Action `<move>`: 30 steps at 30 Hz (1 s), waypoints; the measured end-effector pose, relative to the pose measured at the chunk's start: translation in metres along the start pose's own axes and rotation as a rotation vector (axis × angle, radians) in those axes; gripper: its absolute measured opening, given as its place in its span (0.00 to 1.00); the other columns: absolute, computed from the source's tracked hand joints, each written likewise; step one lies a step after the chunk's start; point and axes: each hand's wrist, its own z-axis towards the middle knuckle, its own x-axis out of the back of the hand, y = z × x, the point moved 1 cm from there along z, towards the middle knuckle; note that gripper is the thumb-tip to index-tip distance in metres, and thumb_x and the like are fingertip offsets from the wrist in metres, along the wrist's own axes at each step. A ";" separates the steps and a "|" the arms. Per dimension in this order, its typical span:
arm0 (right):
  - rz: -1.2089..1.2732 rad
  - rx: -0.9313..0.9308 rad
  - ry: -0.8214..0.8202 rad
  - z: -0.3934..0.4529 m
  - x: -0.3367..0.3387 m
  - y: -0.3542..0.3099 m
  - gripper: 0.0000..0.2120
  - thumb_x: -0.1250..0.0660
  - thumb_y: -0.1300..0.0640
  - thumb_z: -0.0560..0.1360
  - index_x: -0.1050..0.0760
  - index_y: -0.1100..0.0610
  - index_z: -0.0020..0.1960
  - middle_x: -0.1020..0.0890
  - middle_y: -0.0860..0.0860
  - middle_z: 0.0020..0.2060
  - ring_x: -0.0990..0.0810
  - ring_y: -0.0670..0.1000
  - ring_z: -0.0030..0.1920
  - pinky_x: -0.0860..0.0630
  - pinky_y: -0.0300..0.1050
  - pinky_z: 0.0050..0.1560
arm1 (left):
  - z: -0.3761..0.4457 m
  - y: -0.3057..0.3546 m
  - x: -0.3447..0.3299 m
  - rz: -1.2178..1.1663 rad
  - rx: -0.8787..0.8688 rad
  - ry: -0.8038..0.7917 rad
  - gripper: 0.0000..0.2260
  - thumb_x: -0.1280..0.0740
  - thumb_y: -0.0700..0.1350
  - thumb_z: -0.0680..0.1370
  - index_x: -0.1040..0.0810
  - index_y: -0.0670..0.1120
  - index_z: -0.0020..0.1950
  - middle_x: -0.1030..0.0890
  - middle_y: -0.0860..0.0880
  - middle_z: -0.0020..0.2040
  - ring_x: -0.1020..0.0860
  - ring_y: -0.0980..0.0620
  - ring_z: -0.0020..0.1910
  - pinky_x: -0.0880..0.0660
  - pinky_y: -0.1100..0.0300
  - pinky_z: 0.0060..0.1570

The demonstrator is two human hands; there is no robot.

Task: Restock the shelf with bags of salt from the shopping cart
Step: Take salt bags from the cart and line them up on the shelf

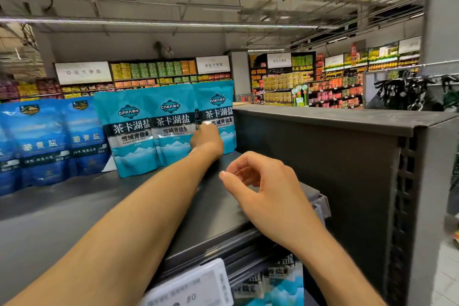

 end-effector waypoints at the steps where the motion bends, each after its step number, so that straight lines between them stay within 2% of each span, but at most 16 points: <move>1: 0.000 0.010 0.013 0.000 0.001 0.000 0.07 0.30 0.47 0.74 0.21 0.50 0.42 0.18 0.43 0.35 0.20 0.40 0.41 0.27 0.30 0.42 | -0.001 0.001 0.000 0.055 -0.030 -0.001 0.12 0.33 0.42 0.79 0.23 0.40 0.61 0.22 0.41 0.60 0.22 0.40 0.58 0.25 0.49 0.50; 4: 0.029 0.046 0.080 -0.005 0.006 -0.005 0.06 0.30 0.51 0.75 0.21 0.52 0.41 0.18 0.43 0.35 0.19 0.42 0.41 0.27 0.31 0.43 | -0.006 0.000 0.006 0.164 -0.128 -0.033 0.10 0.34 0.37 0.77 0.23 0.40 0.58 0.21 0.40 0.58 0.22 0.39 0.57 0.25 0.49 0.48; 8: 0.146 0.060 0.128 -0.021 0.018 -0.019 0.04 0.31 0.56 0.76 0.20 0.54 0.43 0.17 0.46 0.37 0.18 0.48 0.42 0.22 0.49 0.49 | -0.027 -0.003 0.025 0.170 -0.233 -0.006 0.09 0.34 0.41 0.77 0.23 0.40 0.56 0.22 0.39 0.56 0.22 0.37 0.55 0.24 0.48 0.48; 10: 0.161 0.067 0.143 -0.037 0.027 -0.027 0.04 0.31 0.58 0.77 0.20 0.55 0.44 0.17 0.47 0.37 0.17 0.50 0.42 0.21 0.53 0.48 | -0.047 -0.003 0.043 0.130 -0.275 0.051 0.10 0.35 0.44 0.77 0.23 0.41 0.54 0.21 0.38 0.55 0.22 0.36 0.54 0.26 0.49 0.45; 14: 0.109 0.004 0.197 -0.082 0.049 -0.042 0.04 0.32 0.58 0.77 0.20 0.56 0.45 0.17 0.49 0.37 0.17 0.52 0.40 0.21 0.56 0.45 | -0.099 0.004 0.092 0.061 -0.406 0.213 0.12 0.39 0.51 0.76 0.25 0.43 0.44 0.20 0.37 0.49 0.21 0.36 0.46 0.29 0.50 0.42; 17: 0.065 -0.082 0.264 -0.132 0.065 -0.051 0.03 0.31 0.59 0.77 0.20 0.57 0.46 0.17 0.50 0.38 0.17 0.55 0.41 0.20 0.58 0.47 | -0.153 0.015 0.128 -0.064 -0.473 0.263 0.17 0.42 0.54 0.76 0.22 0.42 0.46 0.20 0.36 0.48 0.21 0.34 0.47 0.28 0.48 0.43; 18: 0.055 -0.121 0.288 -0.152 0.071 -0.053 0.02 0.31 0.60 0.77 0.20 0.58 0.46 0.16 0.51 0.38 0.16 0.55 0.41 0.19 0.56 0.47 | -0.174 0.020 0.141 -0.127 -0.500 0.277 0.18 0.42 0.55 0.76 0.21 0.42 0.48 0.19 0.36 0.48 0.21 0.33 0.48 0.28 0.48 0.43; 20: 0.051 -0.215 0.341 -0.200 0.084 -0.057 0.02 0.31 0.63 0.77 0.20 0.60 0.46 0.16 0.53 0.37 0.16 0.52 0.39 0.19 0.47 0.44 | -0.223 0.032 0.158 -0.326 -0.564 0.249 0.17 0.42 0.57 0.75 0.20 0.46 0.48 0.19 0.40 0.49 0.21 0.35 0.50 0.26 0.47 0.47; 23: 0.009 -0.389 0.421 -0.281 0.108 -0.060 0.04 0.31 0.64 0.77 0.21 0.58 0.44 0.16 0.55 0.36 0.17 0.48 0.35 0.24 0.35 0.39 | -0.302 0.051 0.163 -0.691 -0.677 0.076 0.14 0.42 0.57 0.74 0.23 0.51 0.41 0.18 0.50 0.42 0.19 0.44 0.47 0.23 0.49 0.49; 25: -0.071 -0.510 0.480 -0.342 0.131 -0.061 0.03 0.30 0.64 0.76 0.21 0.58 0.44 0.16 0.55 0.36 0.16 0.50 0.35 0.23 0.36 0.38 | -0.361 0.066 0.148 -0.921 -0.755 -0.111 0.12 0.39 0.52 0.76 0.23 0.46 0.38 0.19 0.49 0.34 0.19 0.46 0.38 0.22 0.51 0.43; 27: -0.154 -0.645 0.522 -0.403 0.157 -0.060 0.01 0.30 0.64 0.76 0.21 0.61 0.45 0.16 0.57 0.37 0.16 0.53 0.36 0.21 0.42 0.40 | -0.422 0.078 0.120 -1.100 -0.792 -0.425 0.11 0.37 0.44 0.78 0.22 0.40 0.39 0.22 0.50 0.27 0.22 0.49 0.29 0.24 0.57 0.33; 30: -0.265 -0.853 0.648 -0.498 0.198 -0.058 0.04 0.29 0.64 0.75 0.22 0.66 0.46 0.16 0.61 0.38 0.18 0.53 0.34 0.23 0.42 0.37 | -0.518 0.096 0.064 -1.093 -0.801 -0.901 0.08 0.37 0.39 0.80 0.21 0.39 0.42 0.23 0.52 0.23 0.29 0.55 0.20 0.34 0.65 0.23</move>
